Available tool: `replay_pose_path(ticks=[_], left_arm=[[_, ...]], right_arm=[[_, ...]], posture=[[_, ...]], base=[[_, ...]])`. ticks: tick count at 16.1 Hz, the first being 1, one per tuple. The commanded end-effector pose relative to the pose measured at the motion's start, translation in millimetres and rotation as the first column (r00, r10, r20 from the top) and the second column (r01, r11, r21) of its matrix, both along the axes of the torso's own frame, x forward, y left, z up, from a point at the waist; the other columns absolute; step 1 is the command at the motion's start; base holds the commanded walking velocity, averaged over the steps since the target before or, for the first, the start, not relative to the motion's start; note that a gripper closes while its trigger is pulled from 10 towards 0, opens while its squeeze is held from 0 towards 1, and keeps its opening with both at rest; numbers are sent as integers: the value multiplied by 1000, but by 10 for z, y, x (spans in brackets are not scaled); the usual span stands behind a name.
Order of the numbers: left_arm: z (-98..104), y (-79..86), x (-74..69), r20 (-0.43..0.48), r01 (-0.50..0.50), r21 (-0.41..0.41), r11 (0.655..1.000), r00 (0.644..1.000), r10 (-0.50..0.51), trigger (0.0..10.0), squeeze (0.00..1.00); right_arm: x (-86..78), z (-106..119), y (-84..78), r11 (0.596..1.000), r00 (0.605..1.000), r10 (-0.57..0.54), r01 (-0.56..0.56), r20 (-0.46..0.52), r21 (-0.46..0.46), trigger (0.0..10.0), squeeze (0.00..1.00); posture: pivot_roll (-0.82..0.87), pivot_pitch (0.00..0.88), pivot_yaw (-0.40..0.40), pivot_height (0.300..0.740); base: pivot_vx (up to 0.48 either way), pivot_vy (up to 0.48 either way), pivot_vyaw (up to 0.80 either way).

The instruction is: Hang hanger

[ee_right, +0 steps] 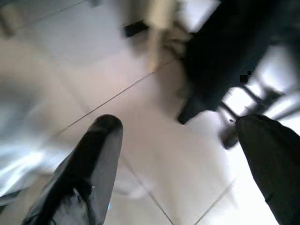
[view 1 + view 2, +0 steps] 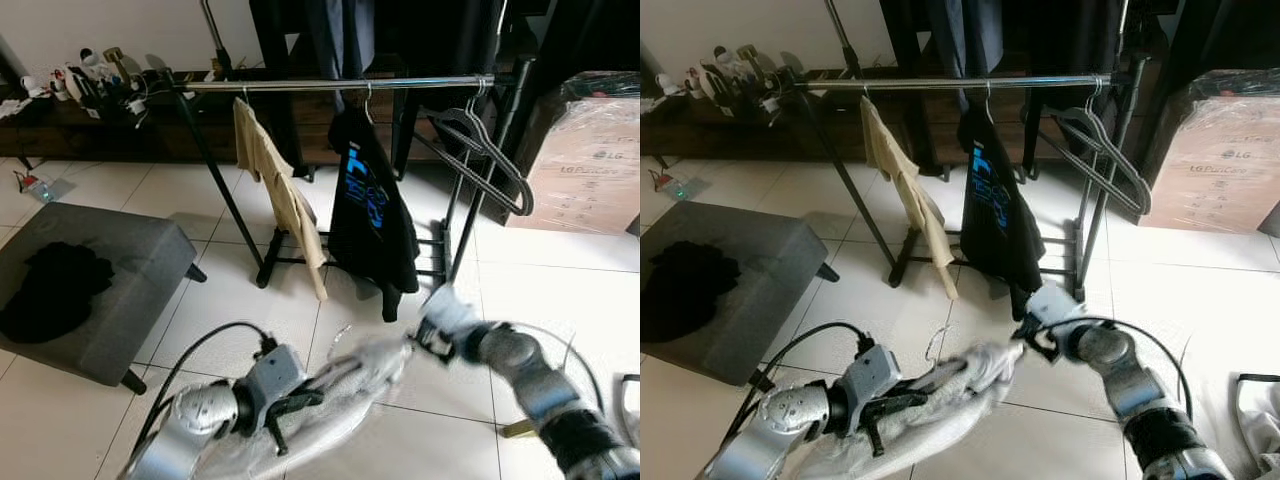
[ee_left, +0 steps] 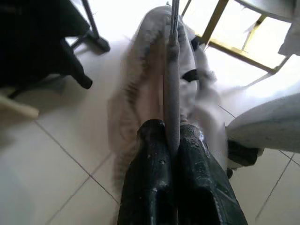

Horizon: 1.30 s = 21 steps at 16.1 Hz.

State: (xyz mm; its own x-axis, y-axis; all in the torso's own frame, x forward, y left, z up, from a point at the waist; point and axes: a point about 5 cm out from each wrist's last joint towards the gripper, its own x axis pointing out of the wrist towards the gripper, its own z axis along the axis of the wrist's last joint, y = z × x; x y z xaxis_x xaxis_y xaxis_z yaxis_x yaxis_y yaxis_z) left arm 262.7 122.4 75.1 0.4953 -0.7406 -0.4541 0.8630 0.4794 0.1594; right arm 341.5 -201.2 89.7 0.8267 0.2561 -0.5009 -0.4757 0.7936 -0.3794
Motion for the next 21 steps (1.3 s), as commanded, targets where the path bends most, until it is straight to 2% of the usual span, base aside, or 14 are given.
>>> replay_pose_path(ticks=[1,3,4,5,6,8,9,11,13,14,17,19,20,21], left_arm=[[-9,62,0,0,-47,7,999,999,47,0,0],[-25,66,-16,-11,-66,-10,998,998,66,0,0],[-41,97,38,14,-135,11,991,991,135,0,0],[-45,106,58,21,-159,16,987,987,159,0,0],[-19,129,150,74,-257,1,966,964,256,10000,0],[29,191,254,124,-395,-39,918,910,396,10000,0],[85,297,343,186,-541,-81,837,817,546,10000,0],[129,372,371,203,-637,-131,760,733,649,10000,0],[142,430,306,151,-722,-257,642,626,765,10000,0],[144,439,298,148,-730,-269,628,613,776,10000,0],[138,461,211,107,-727,-358,587,592,799,10000,0],[116,386,130,62,-702,-391,594,625,779,10000,0],[65,373,67,95,-689,-355,632,646,758,10000,0],[48,372,45,101,-683,-348,642,653,750,10000,0]], right_arm=[[-12,-70,12,996,999,-49,50,-20,67,10000,0],[-8,-10,130,968,999,-42,39,6,248,10000,0],[-51,62,264,944,997,72,-69,3,324,10000,0],[-68,63,285,945,995,103,-98,1,312,10000,0],[-159,-16,320,960,973,228,-218,-35,177,10000,0],[-142,-82,228,981,985,169,-164,-42,106,10000,0],[-103,-177,65,998,999,2,0,-33,68,10000,0],[-147,-341,-61,982,985,-168,171,-43,81,10000,0],[-562,-916,-90,930,926,-327,351,-188,112,10000,0],[-628,-989,-91,923,916,-342,370,-212,109,10000,0],[-1133,-1441,-67,854,801,-460,518,-384,57,10000,0],[-1394,-1612,-58,729,669,-578,681,-468,73,10000,0],[-1517,-1689,-18,677,614,-611,732,-499,72,10000,0],[-1540,-1704,10,681,618,-600,728,-508,83,10000,0]], posture=[[-123,152,107,740],[-121,150,106,740],[-127,146,107,740],[-127,145,107,740],[-130,140,106,740],[-133,135,104,740],[-131,123,99,740],[-128,112,94,740],[-121,79,83,740],[-121,79,83,740],[-111,42,75,740],[-104,15,75,740],[-98,5,72,740],[-94,0,70,740]], base=[[0,0,0],[0,0,0],[0,0,0],[0,0,0],[0,0,0],[0,0,0],[0,0,0],[0,0,0],[0,0,0],[0,0,0],[0,0,0],[0,0,0],[0,0,0],[0,0,0]])
